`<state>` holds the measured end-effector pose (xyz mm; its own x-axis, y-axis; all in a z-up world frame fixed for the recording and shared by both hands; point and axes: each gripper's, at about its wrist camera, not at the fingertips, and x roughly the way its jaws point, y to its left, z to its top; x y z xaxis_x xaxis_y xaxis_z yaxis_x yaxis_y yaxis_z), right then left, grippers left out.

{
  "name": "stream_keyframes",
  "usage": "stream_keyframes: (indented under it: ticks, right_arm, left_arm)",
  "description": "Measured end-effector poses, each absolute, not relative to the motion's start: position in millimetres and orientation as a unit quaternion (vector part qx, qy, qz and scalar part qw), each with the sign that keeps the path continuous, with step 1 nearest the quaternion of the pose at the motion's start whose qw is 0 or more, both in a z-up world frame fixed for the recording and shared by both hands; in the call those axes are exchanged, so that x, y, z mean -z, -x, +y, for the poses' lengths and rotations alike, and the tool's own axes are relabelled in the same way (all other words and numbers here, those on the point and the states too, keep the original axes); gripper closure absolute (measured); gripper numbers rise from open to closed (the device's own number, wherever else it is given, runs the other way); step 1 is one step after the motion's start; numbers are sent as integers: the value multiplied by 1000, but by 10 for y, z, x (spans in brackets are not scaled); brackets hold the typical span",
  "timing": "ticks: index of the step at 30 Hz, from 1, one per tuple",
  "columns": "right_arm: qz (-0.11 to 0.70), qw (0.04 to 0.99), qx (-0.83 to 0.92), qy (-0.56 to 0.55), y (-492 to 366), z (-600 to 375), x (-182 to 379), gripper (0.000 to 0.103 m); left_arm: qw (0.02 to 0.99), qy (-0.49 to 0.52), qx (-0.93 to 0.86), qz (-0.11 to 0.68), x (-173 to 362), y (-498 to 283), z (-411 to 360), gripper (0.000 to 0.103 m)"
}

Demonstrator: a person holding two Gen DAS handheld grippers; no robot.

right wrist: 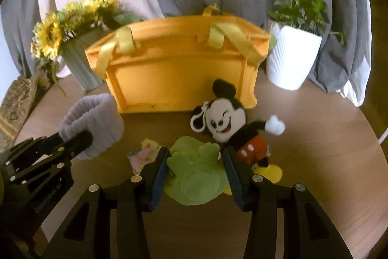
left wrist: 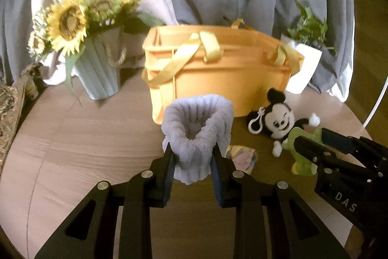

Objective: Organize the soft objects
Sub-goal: 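Lift the wristband with the left tool while the right tool carries the frog sponge over the crate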

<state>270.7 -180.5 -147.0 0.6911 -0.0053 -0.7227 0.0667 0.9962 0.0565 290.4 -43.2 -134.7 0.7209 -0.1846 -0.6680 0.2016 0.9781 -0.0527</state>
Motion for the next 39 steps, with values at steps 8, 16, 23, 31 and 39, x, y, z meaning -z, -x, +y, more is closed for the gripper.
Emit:
stream_keyframes:
  ticks: [8,16,23,31,39]
  right_arm:
    - [359,933,5,-41,-2598,-1948,1146,56]
    - [318,947,1,-42,-2509,-2057,828,56]
    - [282,958,0,-41,-2469,-2114,564,56]
    - [242,970,-2,-37,-2475,-2169,315,56]
    - [217,976,-9,-35,-2569,-2221,174,56]
  left_arm:
    - [941,-7,93,325,994,-2738,-536,75]
    - [952,-3,86,292,710,-2640,-592,75]
    - [962,-1,83,261,490,-2597,-633,75]
    - [970,1,79,231,302,-2620,-659,75]
    - [975,0,75,207,172,-2721,-701,75]
